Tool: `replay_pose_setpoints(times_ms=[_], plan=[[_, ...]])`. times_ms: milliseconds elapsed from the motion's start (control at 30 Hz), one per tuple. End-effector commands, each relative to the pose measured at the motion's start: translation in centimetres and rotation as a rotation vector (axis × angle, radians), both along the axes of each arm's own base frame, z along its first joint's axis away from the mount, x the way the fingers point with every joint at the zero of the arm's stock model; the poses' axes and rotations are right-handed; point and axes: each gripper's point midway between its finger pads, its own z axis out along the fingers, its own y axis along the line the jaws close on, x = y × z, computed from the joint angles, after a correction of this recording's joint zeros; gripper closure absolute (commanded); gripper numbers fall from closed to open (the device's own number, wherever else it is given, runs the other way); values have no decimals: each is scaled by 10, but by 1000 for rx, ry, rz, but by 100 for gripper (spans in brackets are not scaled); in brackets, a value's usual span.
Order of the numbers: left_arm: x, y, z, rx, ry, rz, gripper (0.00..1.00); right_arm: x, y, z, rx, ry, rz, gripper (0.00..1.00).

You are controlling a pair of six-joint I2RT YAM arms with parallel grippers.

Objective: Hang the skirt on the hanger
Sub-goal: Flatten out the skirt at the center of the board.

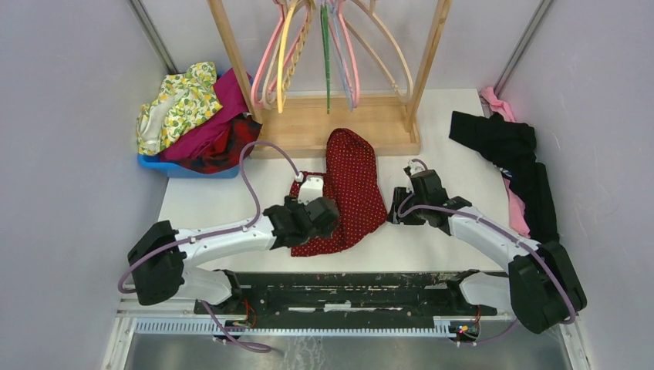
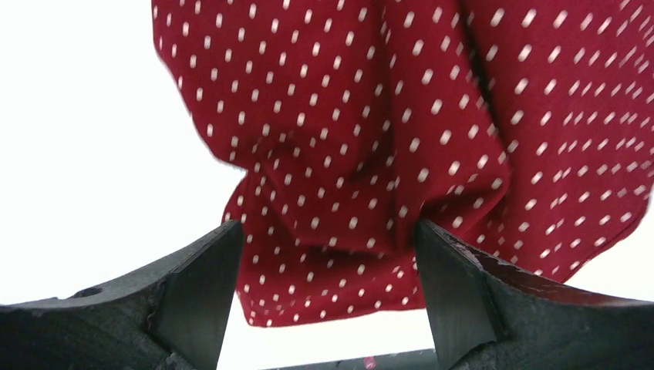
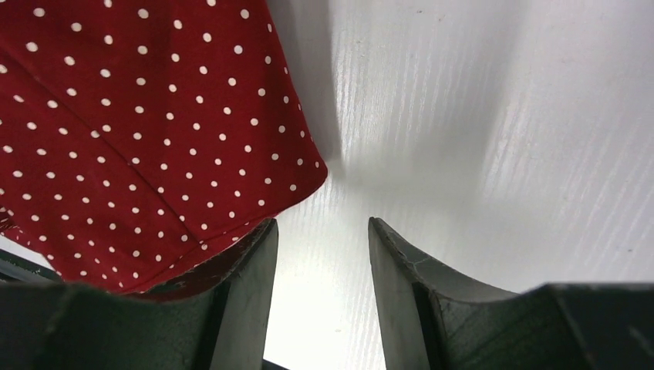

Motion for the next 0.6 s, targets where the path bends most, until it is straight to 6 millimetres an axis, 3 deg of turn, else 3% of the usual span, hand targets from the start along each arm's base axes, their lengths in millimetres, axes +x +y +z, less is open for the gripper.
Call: replay_pose_setpoints(times_ms=[0, 233, 567], plan=[[-13, 18, 7, -54, -63, 150, 13, 12, 0, 25, -10, -88, 16, 47], [-34, 42, -6, -42, -64, 199, 13, 10, -1, 24, -23, -81, 28, 47], [-55, 55, -39, -59, 10, 226, 11, 18, 13, 32, 34, -102, 64, 49]])
